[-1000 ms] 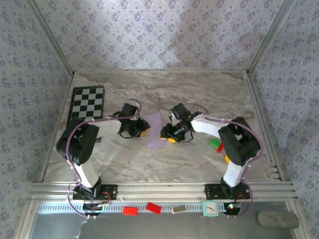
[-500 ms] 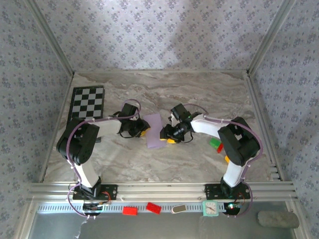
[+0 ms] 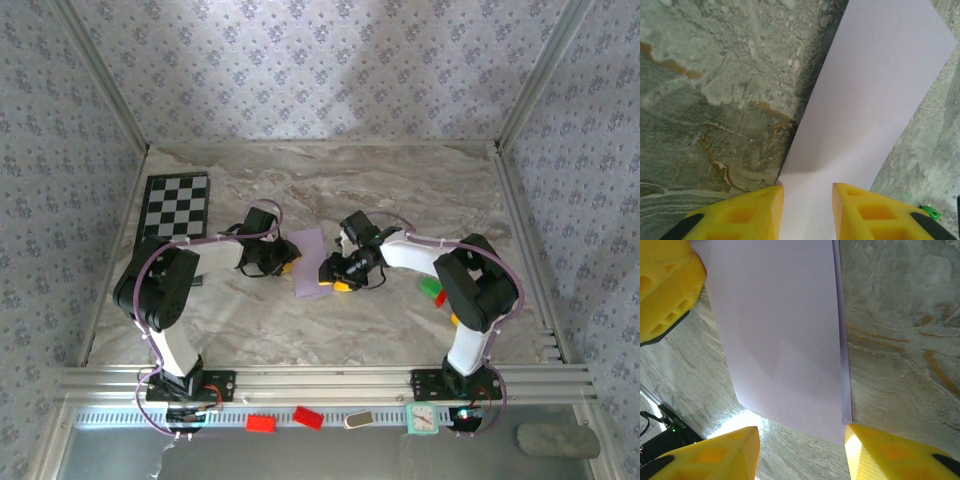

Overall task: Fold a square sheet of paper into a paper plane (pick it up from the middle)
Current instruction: Fold the triangle a second time at the center of the table.

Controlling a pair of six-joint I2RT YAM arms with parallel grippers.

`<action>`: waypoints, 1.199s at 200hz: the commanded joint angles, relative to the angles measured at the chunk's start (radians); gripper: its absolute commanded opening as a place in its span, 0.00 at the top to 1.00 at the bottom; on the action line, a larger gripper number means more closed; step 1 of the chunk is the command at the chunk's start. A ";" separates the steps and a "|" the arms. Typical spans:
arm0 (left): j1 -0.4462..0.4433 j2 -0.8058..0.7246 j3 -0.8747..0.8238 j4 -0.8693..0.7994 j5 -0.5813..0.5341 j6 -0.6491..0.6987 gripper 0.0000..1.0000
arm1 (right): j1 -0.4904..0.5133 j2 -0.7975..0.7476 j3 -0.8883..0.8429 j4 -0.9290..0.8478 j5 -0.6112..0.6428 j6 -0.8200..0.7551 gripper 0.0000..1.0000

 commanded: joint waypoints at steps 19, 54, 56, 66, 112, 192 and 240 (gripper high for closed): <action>0.001 0.040 -0.024 -0.070 -0.013 -0.004 0.67 | 0.010 0.017 0.004 -0.041 -0.019 -0.013 0.49; 0.001 0.038 -0.023 -0.071 -0.013 -0.004 0.67 | 0.006 0.016 -0.016 0.033 -0.097 0.018 0.50; 0.001 0.039 -0.023 -0.071 -0.012 -0.004 0.67 | 0.005 0.016 -0.019 0.039 -0.102 0.024 0.50; 0.001 0.037 -0.024 -0.071 -0.013 -0.004 0.67 | 0.000 0.008 -0.031 0.069 -0.117 0.042 0.51; 0.001 0.034 -0.021 -0.073 -0.011 -0.003 0.67 | -0.022 -0.020 -0.070 0.140 -0.125 0.086 0.56; 0.001 0.022 -0.021 -0.064 -0.007 -0.001 0.67 | -0.036 -0.040 -0.104 0.177 -0.096 0.133 0.71; 0.002 -0.013 -0.028 0.009 0.036 -0.003 0.67 | -0.036 -0.048 -0.101 0.154 -0.065 0.133 0.81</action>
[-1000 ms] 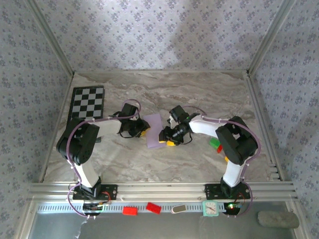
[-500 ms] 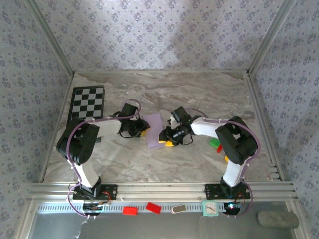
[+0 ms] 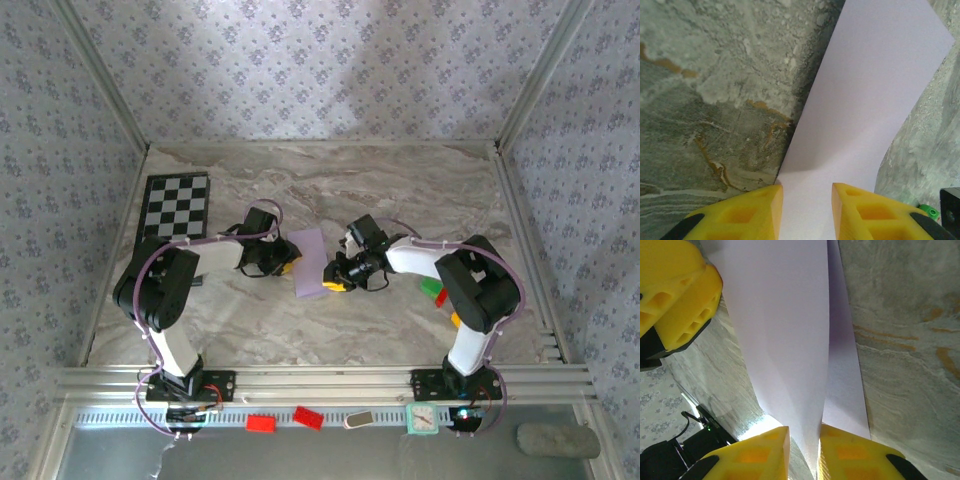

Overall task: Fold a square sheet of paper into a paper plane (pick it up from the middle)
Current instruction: Fold the triangle a second time at the center of the table.

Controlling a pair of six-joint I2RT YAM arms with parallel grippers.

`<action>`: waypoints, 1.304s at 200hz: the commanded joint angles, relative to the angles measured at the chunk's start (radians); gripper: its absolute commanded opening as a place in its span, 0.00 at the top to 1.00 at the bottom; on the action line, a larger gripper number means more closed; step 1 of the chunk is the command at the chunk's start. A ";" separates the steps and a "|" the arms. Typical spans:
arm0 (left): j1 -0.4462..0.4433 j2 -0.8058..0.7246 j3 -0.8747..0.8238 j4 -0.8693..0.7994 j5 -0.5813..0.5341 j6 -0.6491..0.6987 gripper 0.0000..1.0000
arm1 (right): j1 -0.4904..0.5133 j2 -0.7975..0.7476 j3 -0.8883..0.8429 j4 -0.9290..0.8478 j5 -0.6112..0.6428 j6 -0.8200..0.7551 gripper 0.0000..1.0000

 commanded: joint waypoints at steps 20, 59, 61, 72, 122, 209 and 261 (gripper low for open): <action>0.001 -0.017 -0.019 0.019 0.047 0.000 0.67 | -0.005 -0.025 0.003 -0.041 0.036 0.000 0.84; 0.002 -0.029 -0.018 0.062 0.073 0.002 0.67 | -0.008 -0.029 0.006 -0.067 0.047 -0.005 0.90; 0.002 -0.031 -0.020 0.068 0.076 0.001 0.66 | -0.009 -0.029 0.006 -0.067 0.048 -0.006 0.90; 0.002 -0.035 -0.017 0.091 0.087 0.006 0.66 | -0.010 -0.033 0.007 -0.082 0.049 -0.013 0.92; 0.003 -0.007 0.032 0.087 0.093 0.051 0.62 | -0.018 -0.043 0.012 -0.124 0.043 -0.042 0.95; 0.007 0.072 0.039 -0.002 0.056 0.074 0.73 | -0.002 -0.034 0.073 -0.120 0.022 -0.058 1.00; 0.008 0.080 0.040 -0.021 0.051 0.090 0.76 | 0.023 0.022 0.139 -0.077 -0.007 -0.043 1.00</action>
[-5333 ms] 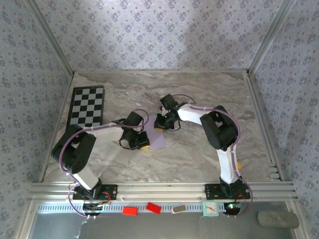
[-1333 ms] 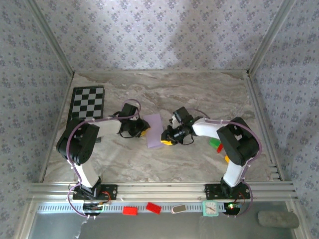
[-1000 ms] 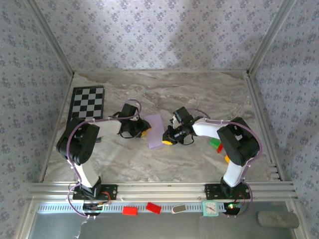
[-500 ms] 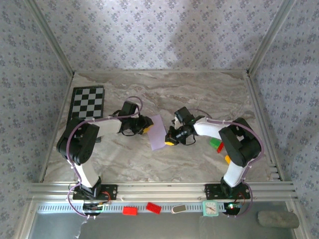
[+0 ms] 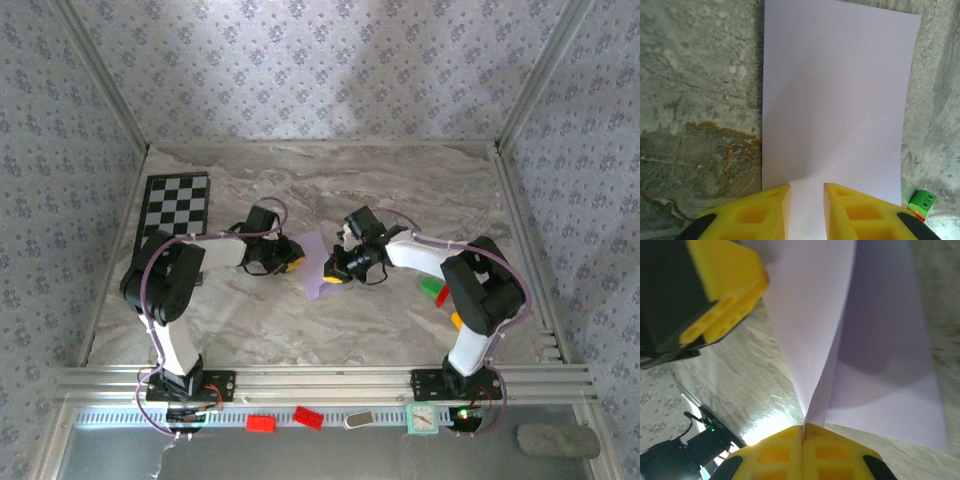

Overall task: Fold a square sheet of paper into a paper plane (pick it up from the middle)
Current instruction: Fold the triangle a second time at the center of the table.

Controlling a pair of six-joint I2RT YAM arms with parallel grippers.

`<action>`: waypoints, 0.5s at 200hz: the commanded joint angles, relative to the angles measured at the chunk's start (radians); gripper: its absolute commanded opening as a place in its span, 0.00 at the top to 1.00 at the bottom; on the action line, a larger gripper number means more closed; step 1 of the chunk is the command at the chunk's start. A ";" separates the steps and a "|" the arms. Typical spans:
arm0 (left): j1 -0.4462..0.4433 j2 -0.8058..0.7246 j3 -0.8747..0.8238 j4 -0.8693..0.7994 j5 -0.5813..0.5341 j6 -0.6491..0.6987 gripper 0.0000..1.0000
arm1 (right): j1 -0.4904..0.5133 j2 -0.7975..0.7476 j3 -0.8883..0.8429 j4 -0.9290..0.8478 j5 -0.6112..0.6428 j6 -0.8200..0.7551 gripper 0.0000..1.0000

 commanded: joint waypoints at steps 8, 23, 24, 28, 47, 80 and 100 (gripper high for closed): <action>0.002 0.029 0.011 -0.061 -0.019 0.028 0.76 | 0.015 0.051 0.059 0.024 -0.034 -0.003 1.00; 0.002 0.031 0.012 -0.063 -0.019 0.030 0.77 | 0.022 0.071 0.077 0.042 -0.037 0.005 1.00; 0.002 0.031 0.013 -0.063 -0.019 0.030 0.77 | 0.021 0.072 0.078 0.043 -0.037 0.006 1.00; 0.003 0.032 0.012 -0.063 -0.019 0.030 0.78 | 0.023 0.077 0.083 0.044 -0.036 0.008 1.00; 0.002 0.035 0.012 -0.064 -0.019 0.030 0.79 | 0.031 0.099 0.108 0.045 -0.030 0.009 1.00; 0.002 0.034 0.012 -0.066 -0.019 0.030 0.80 | 0.041 0.139 0.139 0.037 -0.026 0.010 1.00; 0.002 0.033 0.011 -0.069 -0.020 0.030 0.80 | 0.048 0.159 0.152 0.032 -0.024 0.010 1.00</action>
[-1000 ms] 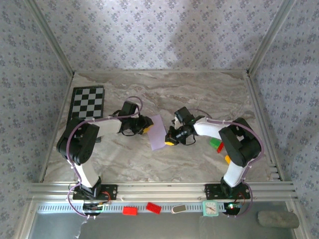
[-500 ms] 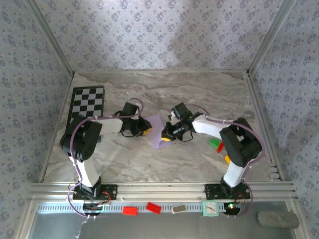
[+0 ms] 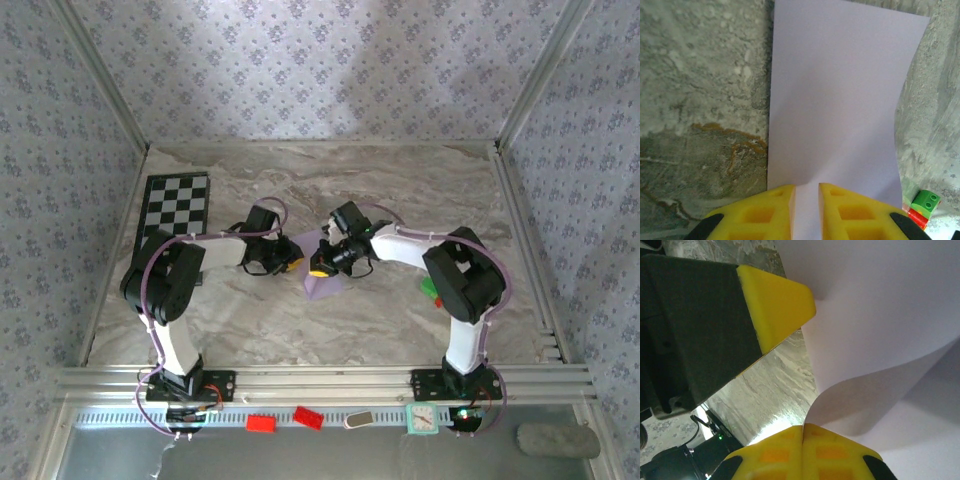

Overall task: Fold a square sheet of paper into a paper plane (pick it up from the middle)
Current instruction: Fold the triangle a second time at the center of the table.

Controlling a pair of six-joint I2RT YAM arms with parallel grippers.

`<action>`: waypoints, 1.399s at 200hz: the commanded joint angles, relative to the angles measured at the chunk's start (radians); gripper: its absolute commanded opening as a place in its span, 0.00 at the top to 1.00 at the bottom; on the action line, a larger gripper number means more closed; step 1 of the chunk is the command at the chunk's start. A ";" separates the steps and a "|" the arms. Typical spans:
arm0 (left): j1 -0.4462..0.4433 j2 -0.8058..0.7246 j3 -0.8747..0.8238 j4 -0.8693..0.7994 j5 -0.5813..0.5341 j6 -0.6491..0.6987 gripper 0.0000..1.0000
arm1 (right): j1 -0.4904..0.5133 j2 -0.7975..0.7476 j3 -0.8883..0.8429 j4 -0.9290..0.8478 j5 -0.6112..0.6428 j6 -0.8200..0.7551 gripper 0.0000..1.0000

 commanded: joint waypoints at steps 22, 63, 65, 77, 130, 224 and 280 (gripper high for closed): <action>0.001 0.031 0.006 -0.055 -0.018 0.021 0.80 | 0.015 0.046 0.042 -0.012 -0.005 0.011 1.00; 0.001 0.031 0.004 -0.054 -0.020 0.020 0.81 | 0.017 0.066 0.041 -0.002 0.018 0.026 1.00; 0.001 0.031 0.003 -0.054 -0.020 0.020 0.81 | 0.017 0.067 0.041 -0.002 0.018 0.028 1.00; 0.002 0.031 0.001 -0.054 -0.021 0.020 0.81 | 0.017 0.069 0.040 0.000 0.026 0.033 1.00; 0.002 0.032 0.000 -0.055 -0.021 0.018 0.81 | 0.017 0.077 0.041 0.010 0.060 0.045 1.00; 0.001 0.035 0.002 -0.057 -0.017 0.019 0.81 | 0.018 0.101 0.051 0.020 0.051 0.042 1.00; 0.001 0.035 0.000 -0.057 -0.015 0.020 0.81 | 0.019 0.109 0.052 0.023 0.053 0.040 1.00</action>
